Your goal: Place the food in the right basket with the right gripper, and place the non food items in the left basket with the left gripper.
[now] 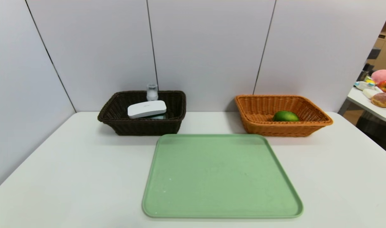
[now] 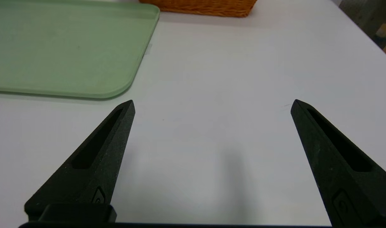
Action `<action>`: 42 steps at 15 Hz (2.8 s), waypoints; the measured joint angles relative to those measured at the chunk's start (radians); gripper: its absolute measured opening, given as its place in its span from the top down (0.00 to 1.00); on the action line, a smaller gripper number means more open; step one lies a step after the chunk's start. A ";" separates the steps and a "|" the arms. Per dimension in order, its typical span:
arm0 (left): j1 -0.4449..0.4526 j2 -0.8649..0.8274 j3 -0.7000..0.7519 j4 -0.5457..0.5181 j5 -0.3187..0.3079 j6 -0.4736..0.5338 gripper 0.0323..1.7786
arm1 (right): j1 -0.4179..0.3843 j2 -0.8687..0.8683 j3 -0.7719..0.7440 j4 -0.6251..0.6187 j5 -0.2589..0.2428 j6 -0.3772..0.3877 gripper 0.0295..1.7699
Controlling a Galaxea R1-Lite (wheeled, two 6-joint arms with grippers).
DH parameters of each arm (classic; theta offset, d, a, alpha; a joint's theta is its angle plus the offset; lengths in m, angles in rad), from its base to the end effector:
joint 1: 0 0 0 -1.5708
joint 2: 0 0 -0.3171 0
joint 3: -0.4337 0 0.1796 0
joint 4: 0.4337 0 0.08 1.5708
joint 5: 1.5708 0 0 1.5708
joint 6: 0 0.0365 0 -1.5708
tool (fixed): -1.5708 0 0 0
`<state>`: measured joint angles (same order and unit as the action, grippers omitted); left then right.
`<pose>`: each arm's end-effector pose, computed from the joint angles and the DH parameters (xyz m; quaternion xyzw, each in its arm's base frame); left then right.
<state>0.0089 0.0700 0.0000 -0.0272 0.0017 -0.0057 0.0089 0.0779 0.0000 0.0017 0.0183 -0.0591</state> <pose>-0.0321 -0.0002 0.0811 -0.0029 0.0214 0.0054 0.9998 -0.0317 0.0004 0.0780 -0.0293 0.0394 0.0148 0.9987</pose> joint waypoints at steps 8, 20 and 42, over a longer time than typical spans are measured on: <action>0.000 -0.004 0.000 0.000 -0.001 0.000 0.05 | -0.003 -0.076 0.000 0.000 -0.001 0.002 0.04; -0.013 -0.067 0.000 0.003 -0.002 0.003 0.05 | -0.003 -0.078 0.000 0.000 0.000 0.002 0.04; -0.013 -0.069 0.000 0.005 -0.003 0.004 0.05 | -0.003 -0.078 0.000 0.001 -0.002 -0.003 0.04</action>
<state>-0.0038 0.0009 0.0000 -0.0221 -0.0017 -0.0013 0.0057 0.0000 0.0000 0.0023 0.0164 -0.0619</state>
